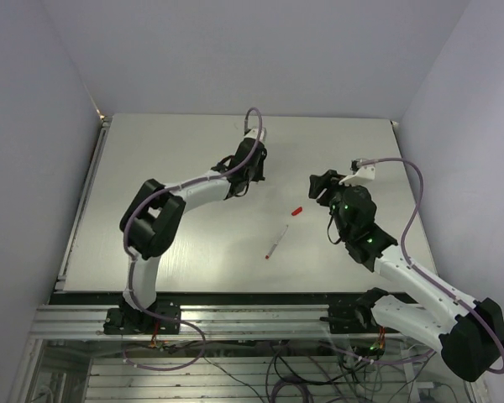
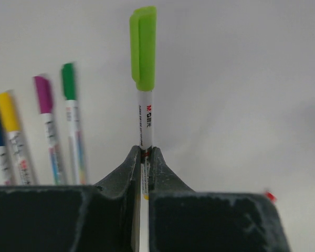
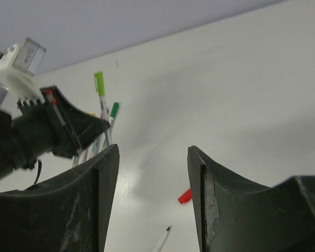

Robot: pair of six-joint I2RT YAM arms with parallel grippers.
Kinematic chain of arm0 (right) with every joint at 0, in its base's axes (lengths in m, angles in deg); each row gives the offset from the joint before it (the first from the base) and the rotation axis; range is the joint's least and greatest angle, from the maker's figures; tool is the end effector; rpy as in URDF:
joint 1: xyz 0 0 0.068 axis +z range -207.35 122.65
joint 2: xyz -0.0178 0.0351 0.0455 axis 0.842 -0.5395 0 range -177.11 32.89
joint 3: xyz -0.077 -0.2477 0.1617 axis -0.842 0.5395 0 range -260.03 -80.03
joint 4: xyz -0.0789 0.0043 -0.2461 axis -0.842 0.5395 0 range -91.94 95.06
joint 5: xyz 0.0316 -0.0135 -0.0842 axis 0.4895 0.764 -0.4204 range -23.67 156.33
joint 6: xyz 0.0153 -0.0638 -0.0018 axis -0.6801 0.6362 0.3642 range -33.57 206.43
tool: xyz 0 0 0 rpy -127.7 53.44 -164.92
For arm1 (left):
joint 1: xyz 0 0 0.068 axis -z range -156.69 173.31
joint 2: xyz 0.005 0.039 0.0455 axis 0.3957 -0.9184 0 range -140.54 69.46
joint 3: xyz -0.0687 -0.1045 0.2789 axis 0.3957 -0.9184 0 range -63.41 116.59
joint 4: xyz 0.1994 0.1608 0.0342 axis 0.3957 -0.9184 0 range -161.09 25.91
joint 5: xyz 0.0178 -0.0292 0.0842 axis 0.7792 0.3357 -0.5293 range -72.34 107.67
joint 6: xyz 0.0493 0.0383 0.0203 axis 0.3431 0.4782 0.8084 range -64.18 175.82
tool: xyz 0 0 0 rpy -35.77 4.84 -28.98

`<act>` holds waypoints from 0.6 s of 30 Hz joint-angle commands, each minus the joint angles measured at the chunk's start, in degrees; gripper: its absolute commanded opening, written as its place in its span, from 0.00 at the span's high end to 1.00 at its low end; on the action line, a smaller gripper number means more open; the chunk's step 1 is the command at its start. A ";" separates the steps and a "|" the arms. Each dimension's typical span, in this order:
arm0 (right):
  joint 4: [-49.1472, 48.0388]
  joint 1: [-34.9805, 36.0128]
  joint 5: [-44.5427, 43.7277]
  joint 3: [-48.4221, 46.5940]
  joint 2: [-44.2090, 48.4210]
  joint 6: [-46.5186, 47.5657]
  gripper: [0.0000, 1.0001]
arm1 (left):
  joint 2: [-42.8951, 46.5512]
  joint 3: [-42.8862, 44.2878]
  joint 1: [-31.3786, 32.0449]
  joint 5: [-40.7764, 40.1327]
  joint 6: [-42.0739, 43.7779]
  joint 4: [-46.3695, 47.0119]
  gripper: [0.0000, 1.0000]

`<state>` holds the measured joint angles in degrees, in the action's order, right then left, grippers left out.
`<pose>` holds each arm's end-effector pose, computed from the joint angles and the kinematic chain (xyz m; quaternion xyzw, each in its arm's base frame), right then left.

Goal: Insert the pens into the pen caps

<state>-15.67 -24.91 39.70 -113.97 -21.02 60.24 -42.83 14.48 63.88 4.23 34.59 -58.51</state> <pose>0.1911 0.0940 0.3149 0.1140 0.7318 0.1686 0.6504 0.3688 -0.3000 0.2421 0.0849 0.8528 -0.1732 0.4854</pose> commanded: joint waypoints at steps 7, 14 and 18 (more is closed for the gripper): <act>2.80 0.17 -0.40 1.93 1.83 -3.74 0.47 | -13.95 18.79 -3.36 -3.42 1.62 -20.77 0.93; 3.10 0.13 0.07 2.40 1.58 -4.91 0.48 | -18.05 21.72 -4.90 -2.21 -0.06 -23.41 0.92; 2.76 0.14 0.50 2.77 1.11 -5.39 0.48 | -19.11 22.25 -5.40 -2.85 -0.17 -23.99 0.91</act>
<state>-12.96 -24.88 40.00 -112.04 -19.97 55.98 -60.16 34.68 59.45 1.37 34.87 -79.86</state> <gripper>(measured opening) 0.525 0.126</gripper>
